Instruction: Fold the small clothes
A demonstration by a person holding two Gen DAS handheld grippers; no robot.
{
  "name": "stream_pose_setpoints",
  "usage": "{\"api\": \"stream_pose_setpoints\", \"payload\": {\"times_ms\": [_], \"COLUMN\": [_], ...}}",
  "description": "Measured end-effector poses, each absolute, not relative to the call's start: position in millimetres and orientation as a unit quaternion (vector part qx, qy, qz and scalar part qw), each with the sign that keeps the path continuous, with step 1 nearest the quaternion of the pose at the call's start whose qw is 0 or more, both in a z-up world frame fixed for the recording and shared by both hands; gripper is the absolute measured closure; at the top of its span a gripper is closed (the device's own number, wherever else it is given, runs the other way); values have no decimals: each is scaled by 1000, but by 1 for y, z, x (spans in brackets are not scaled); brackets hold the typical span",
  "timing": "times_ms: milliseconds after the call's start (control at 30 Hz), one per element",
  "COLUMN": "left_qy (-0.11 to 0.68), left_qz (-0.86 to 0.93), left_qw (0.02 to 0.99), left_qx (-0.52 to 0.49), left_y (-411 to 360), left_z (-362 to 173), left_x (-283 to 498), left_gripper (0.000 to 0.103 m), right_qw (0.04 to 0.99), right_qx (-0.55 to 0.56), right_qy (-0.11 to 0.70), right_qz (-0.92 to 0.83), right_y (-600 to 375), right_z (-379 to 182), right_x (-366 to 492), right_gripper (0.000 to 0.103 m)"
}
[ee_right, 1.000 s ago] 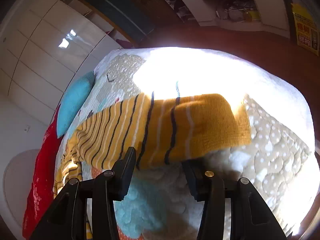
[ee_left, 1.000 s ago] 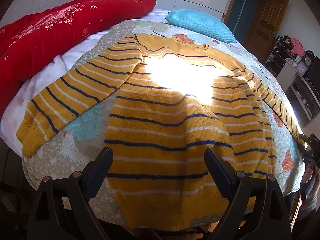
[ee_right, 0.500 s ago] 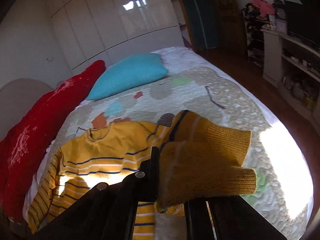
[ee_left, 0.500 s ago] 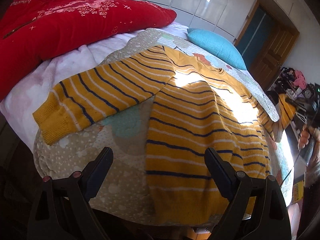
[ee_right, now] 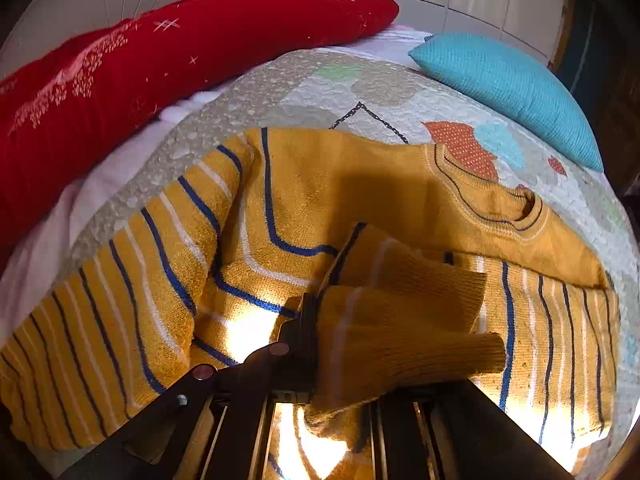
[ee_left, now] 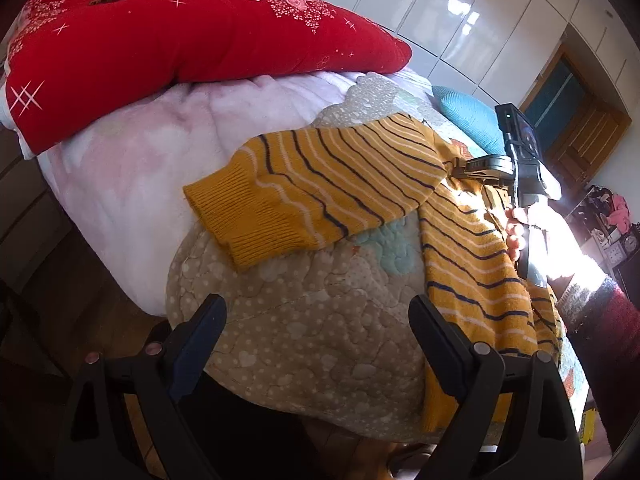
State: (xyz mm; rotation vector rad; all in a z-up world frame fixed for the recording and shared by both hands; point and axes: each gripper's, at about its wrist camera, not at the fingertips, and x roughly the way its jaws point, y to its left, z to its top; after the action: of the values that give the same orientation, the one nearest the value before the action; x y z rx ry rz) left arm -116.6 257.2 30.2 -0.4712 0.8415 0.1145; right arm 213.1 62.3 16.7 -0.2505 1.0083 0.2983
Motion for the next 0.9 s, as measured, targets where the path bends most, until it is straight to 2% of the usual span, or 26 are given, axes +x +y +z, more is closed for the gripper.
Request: {"api": "stream_pose_setpoints", "payload": {"times_ms": [33,133,167,333,400,467,633,700,900], "left_qy": [406,409,409,407,404,401,386,376,391], "left_qz": [56,56,56,55,59,67,115,141,149], "left_qw": [884,880,880,881,882,884,893,896,893], "left_qx": [-227,-234,-236,-236,-234,-230,-202,-192,-167], "left_y": [259,261,261,256,256,258,274,286,310], "left_z": [28,24,23,27,30,32,41,43,31], "left_x": [-117,-117,-117,-118,-119,-119,-112,-106,-68], "left_gripper": [11,11,11,11,11,11,11,11,11], "right_qw": [859,857,857,848,854,863,874,879,887], "right_qx": [-140,-173,-187,-236,-220,-192,-175,-161,-96], "right_qy": [473,460,451,427,420,418,421,426,447], "right_qz": [137,154,165,207,215,210,168,139,60], "right_y": [69,88,96,120,110,83,-7,-52,-164], "right_z": [15,17,18,28,39,51,73,77,71], "right_x": [211,204,200,174,160,147,104,87,41], "right_gripper": [90,56,53,53,48,40,38,34,31]}}
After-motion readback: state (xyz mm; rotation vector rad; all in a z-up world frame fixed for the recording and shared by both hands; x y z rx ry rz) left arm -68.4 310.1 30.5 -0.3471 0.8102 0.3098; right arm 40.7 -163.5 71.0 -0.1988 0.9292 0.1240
